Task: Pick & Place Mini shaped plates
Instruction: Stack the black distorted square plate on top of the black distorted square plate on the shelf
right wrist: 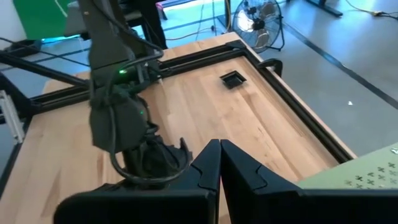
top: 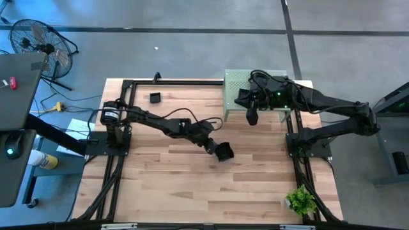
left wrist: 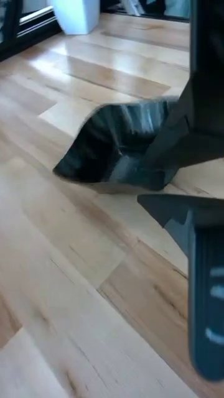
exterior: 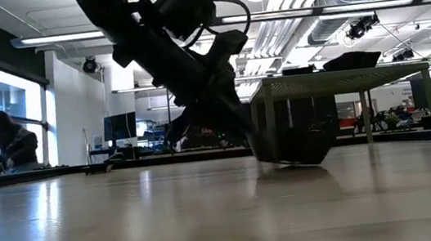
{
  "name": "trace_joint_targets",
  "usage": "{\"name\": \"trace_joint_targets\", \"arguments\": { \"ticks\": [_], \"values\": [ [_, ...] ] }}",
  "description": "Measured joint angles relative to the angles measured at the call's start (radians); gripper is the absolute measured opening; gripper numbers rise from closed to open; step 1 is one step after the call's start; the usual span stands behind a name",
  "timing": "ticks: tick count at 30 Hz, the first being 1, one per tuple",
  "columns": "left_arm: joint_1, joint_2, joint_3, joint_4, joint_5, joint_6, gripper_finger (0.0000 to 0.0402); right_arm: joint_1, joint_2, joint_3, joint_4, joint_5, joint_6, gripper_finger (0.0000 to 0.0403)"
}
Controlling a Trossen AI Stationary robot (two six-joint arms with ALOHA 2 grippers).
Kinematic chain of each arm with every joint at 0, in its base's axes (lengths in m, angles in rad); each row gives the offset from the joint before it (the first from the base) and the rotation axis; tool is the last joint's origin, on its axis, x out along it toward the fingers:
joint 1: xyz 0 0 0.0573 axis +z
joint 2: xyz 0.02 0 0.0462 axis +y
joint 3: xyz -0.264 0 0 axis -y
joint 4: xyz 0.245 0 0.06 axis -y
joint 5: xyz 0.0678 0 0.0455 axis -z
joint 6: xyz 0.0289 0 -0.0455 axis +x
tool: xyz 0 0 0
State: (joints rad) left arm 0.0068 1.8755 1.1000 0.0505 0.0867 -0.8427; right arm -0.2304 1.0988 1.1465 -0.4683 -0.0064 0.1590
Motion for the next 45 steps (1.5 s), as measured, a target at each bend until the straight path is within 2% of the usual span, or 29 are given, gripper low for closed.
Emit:
{"name": "trace_joint_targets", "arguments": {
  "ticks": [4,7,10,14,18,21,25,28,30,34,40,45],
  "values": [
    [0.024,-0.036,0.000,-0.019,0.045,0.070,0.0096,0.029,0.000,0.000,0.001,0.019,0.042,0.0004],
    [0.052,-0.094,0.000,-0.077,0.071,0.132,0.0096,0.051,0.000,0.000,0.002,0.023,0.059,0.0002],
    [0.074,-0.176,0.000,-0.139,0.062,0.220,0.0072,0.083,-0.001,0.000,0.001,0.036,0.077,0.0002],
    [0.080,-0.294,-0.036,-0.126,0.055,0.339,0.0012,0.144,-0.001,0.000,-0.041,0.077,0.146,0.0001],
    [0.080,-0.389,-0.139,-0.046,0.000,0.372,0.0014,0.248,0.001,-0.017,-0.106,0.203,0.274,0.0002],
    [0.087,-0.453,-0.236,0.047,-0.013,0.375,0.0006,0.329,-0.001,-0.099,-0.037,0.262,0.402,0.0001],
    [0.110,-0.523,-0.365,0.162,0.004,0.354,0.0004,0.425,0.006,-0.277,0.170,0.257,0.595,0.0002],
    [0.145,-0.582,-0.447,0.207,0.004,0.336,0.0002,0.474,0.019,-0.401,0.189,0.287,0.760,0.0002],
    [0.170,-0.612,-0.493,0.247,0.005,0.325,0.0001,0.477,0.022,-0.461,0.185,0.280,0.839,0.0006],
    [0.240,-0.671,-0.571,0.303,0.063,0.315,0.0001,0.458,0.067,-0.515,0.171,0.199,0.930,0.0031],
    [0.333,-0.695,-0.633,0.298,0.146,0.316,0.0001,0.414,0.209,-0.514,0.255,0.129,0.923,0.0086],
    [0.370,-0.695,-0.638,0.296,0.197,0.334,0.0001,0.377,0.335,-0.466,0.297,0.126,0.842,0.0100]
  ]
}}
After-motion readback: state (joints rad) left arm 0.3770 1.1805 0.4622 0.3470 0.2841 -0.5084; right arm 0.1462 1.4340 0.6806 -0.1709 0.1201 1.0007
